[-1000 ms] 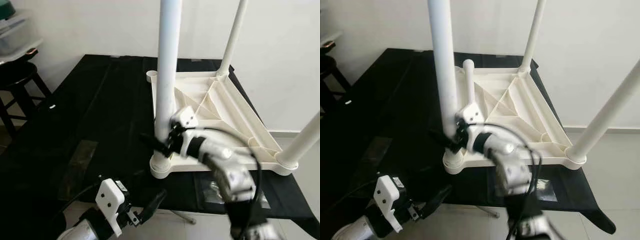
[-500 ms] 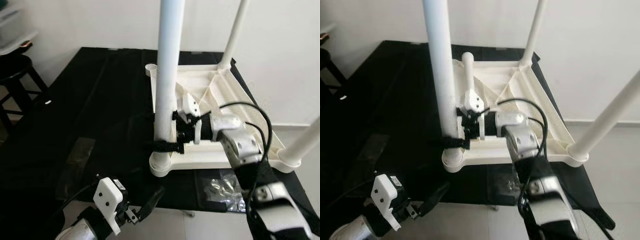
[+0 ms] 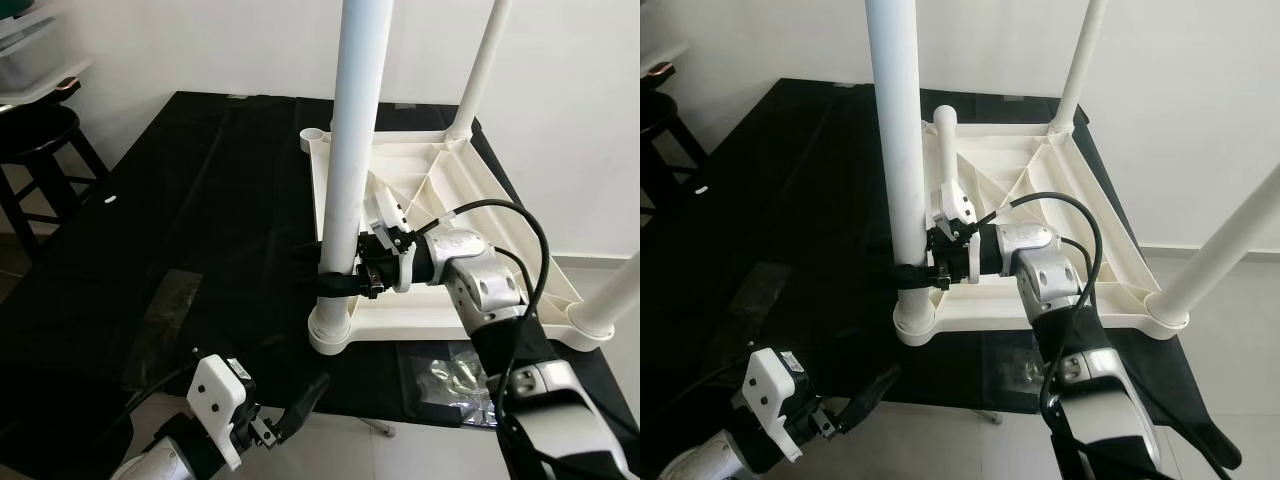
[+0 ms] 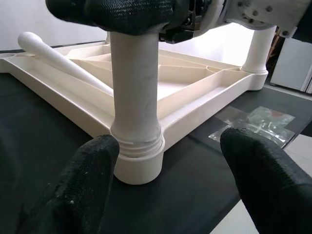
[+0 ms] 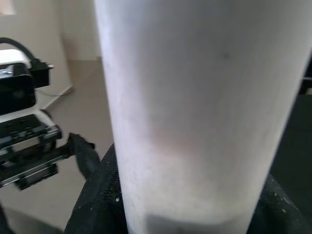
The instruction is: Building children table
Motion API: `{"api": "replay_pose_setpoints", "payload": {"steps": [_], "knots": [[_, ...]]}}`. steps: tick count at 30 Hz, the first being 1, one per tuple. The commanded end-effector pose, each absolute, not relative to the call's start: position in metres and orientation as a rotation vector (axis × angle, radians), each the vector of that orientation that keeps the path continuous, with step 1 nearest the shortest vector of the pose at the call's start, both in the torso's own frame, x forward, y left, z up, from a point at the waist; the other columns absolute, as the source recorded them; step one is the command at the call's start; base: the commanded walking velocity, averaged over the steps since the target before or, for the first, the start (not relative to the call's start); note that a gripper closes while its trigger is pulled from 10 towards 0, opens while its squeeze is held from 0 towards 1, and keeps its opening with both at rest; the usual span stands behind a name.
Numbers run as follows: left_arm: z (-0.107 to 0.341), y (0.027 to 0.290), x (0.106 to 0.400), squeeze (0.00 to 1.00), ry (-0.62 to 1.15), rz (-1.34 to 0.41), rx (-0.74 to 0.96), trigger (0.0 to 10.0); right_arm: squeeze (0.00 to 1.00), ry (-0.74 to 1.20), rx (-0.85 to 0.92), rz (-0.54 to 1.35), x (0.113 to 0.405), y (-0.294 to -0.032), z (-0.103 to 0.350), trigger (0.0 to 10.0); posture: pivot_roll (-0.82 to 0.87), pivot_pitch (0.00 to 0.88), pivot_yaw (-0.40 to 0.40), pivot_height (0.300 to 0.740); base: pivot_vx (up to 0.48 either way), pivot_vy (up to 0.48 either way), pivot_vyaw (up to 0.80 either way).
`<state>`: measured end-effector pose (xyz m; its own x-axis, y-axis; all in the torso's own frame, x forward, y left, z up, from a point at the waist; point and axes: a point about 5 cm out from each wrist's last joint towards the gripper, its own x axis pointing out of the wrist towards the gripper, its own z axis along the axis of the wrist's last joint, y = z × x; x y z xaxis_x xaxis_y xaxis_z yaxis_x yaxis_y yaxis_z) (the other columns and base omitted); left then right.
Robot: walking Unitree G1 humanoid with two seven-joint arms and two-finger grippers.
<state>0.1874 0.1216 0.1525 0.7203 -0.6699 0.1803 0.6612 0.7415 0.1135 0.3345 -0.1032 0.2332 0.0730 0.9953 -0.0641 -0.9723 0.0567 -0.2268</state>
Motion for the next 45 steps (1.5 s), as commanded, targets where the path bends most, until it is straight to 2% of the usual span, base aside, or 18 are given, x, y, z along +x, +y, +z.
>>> {"api": "replay_pose_setpoints", "payload": {"steps": [1,2,3,4,5,7,11,16,17,20,21,24,28,32,33,34,36,45], "knots": [[0.151,0.121,0.184,0.0,-0.204,-0.743,0.044,10.0,0.0,-0.016,-0.207,1.273,0.326,-0.098,0.201,0.0,0.05,0.173,-0.054,0.74,0.0,0.0,0.0],[0.151,0.121,0.184,0.0,-0.204,-0.743,0.044,10.0,0.0,-0.016,-0.207,1.273,0.326,-0.098,0.201,0.0,0.05,0.173,-0.054,0.74,0.0,0.0,0.0],[0.151,0.121,0.184,0.0,-0.205,-0.74,0.044,10.0,0.0,-0.004,-0.182,1.157,0.32,-0.096,0.194,0.0,0.05,0.173,-0.053,0.74,0.0,0.0,0.0],[0.152,0.123,0.185,0.0,-0.205,-0.738,0.044,10.0,0.0,0.002,-0.182,0.867,0.316,-0.095,0.186,0.0,0.05,0.172,-0.047,0.74,0.0,0.0,0.0],[0.152,0.123,0.185,0.0,-0.205,-0.738,0.044,10.0,0.0,0.002,-0.182,0.867,0.316,-0.095,0.186,0.0,0.05,0.172,-0.047,0.74,0.0,0.0,0.0],[0.152,0.125,0.186,0.0,-0.206,-0.737,0.045,10.0,0.0,0.023,-0.178,0.57,0.295,-0.097,0.172,0.0,0.04,0.179,-0.034,0.74,0.0,0.0,0.0],[0.151,0.125,0.188,0.0,-0.203,-0.748,0.048,10.0,0.0,0.064,-0.125,0.522,0.273,-0.09,0.159,0.0,0.03,0.162,-0.016,0.74,0.0,0.0,0.0],[0.15,0.126,0.192,0.0,-0.199,-0.756,0.052,10.0,0.0,0.058,-0.098,0.546,0.277,-0.079,0.16,0.0,0.03,0.152,-0.02,0.74,0.0,0.0,0.0],[0.15,0.126,0.193,0.0,-0.2,-0.751,0.055,10.0,0.0,0.058,-0.097,0.567,0.279,-0.074,0.162,9.8,0.03,0.147,-0.021,0.74,0.0,0.0,0.0],[0.149,0.127,0.193,0.0,-0.201,-0.742,0.058,10.0,0.0,0.042,-0.082,0.61,0.28,-0.069,0.165,10.0,0.04,0.14,-0.019,0.74,0.0,0.0,0.0],[0.149,0.128,0.194,0.0,-0.203,-0.734,0.059,10.0,1.0,0.03,-0.047,0.637,0.279,-0.064,0.172,10.0,0.04,0.137,-0.019,0.74,0.0,0.0,0.0],[0.148,0.127,0.195,0.0,-0.204,-0.734,0.059,10.0,1.0,-0.051,-0.005,0.841,0.285,-0.055,0.196,10.0,0.04,0.129,-0.021,0.74,0.0,0.0,0.0],[0.148,0.126,0.195,0.0,-0.204,-0.736,0.059,10.0,1.0,-0.057,0.002,0.882,0.285,-0.054,0.199,10.0,0.04,0.128,-0.021,0.74,0.0,0.0,0.0],[0.148,0.125,0.196,0.0,-0.205,-0.739,0.057,10.0,1.0,-0.098,-0.075,1.086,0.287,-0.06,0.21,10.0,0.04,0.122,-0.026,0.74,0.0,0.0,0.0],[0.147,0.124,0.196,0.0,-0.206,-0.737,0.057,10.0,0.0,-0.112,-0.168,1.227,0.29,-0.068,0.215,10.0,0.04,0.119,-0.029,0.74,0.0,0.0,0.0],[0.147,0.124,0.196,0.0,-0.206,-0.737,0.057,10.0,0.0,-0.112,-0.168,1.227,0.29,-0.068,0.215,10.0,0.04,0.119,-0.029,0.74,0.0,0.0,0.0],[0.147,0.123,0.196,0.0,-0.209,-0.733,0.055,10.0,0.0,-0.08,-0.279,1.395,0.305,-0.084,0.223,10.0,0.05,0.117,-0.03,0.74,0.0,0.0,0.0],[0.146,0.123,0.193,0.0,-0.208,-0.733,0.052,10.0,0.0,-0.043,-0.281,1.55,0.321,-0.093,0.238,10.0,0.05,0.118,-0.027,0.74,0.0,0.0,0.0]]}}
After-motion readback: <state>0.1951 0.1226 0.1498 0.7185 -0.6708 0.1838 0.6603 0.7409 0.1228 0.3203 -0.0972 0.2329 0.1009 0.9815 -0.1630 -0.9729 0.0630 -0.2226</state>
